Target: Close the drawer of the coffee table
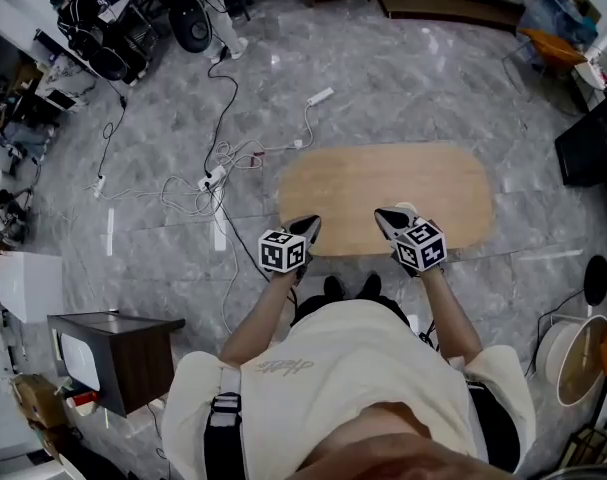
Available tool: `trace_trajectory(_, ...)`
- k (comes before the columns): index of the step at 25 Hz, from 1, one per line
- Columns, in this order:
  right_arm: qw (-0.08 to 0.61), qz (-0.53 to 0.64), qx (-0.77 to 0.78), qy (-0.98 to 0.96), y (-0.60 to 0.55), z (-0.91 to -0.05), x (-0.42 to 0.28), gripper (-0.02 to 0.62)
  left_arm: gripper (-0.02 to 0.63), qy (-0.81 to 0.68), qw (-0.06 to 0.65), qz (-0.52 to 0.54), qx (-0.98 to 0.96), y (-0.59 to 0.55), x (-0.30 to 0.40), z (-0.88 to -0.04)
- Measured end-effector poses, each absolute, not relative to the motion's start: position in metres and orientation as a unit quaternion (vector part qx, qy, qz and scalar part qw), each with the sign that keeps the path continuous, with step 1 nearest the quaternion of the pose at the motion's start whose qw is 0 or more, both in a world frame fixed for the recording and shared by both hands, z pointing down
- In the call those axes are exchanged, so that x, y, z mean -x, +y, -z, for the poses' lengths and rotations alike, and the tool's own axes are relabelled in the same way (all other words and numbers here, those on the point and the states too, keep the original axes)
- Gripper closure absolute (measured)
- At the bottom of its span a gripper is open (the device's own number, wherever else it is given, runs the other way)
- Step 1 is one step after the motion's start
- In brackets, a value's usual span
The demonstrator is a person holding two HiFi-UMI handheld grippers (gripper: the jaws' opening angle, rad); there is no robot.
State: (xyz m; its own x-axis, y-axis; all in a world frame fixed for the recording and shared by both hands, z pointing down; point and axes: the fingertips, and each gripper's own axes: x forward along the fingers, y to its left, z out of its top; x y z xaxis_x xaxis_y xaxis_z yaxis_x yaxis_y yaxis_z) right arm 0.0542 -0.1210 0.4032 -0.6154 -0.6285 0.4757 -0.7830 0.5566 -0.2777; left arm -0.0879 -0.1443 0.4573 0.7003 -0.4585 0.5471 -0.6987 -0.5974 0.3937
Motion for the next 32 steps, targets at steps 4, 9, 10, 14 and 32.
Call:
trace_trajectory(4, 0.131, -0.197, -0.416, -0.878, -0.124, -0.349, -0.049, 0.600, 0.601, -0.321, 0.251, -0.168, -0.898, -0.151, 0.077, -0.402)
trace_trajectory(9, 0.099, -0.160, -0.420, -0.888, -0.123, -0.299, -0.038, 0.600, 0.601, -0.301, 0.219, -0.134, -0.918, -0.152, 0.075, -0.346)
trace_trajectory(10, 0.094, -0.153, -0.423, -0.888, -0.124, -0.291, -0.037, 0.600, 0.601, -0.299, 0.215, -0.127, -0.921, -0.152, 0.076, -0.337)
trace_trajectory(14, 0.071, -0.114, -0.431, -0.892, -0.126, -0.254, -0.033, 0.600, 0.601, -0.305, 0.188, -0.101, -0.928, -0.153, 0.074, -0.303)
trace_trajectory(32, -0.001, -0.054, -0.479, -0.876, -0.134, -0.199, -0.026, 0.601, 0.601, -0.301, 0.103, -0.069, -0.946, -0.171, 0.079, -0.248)
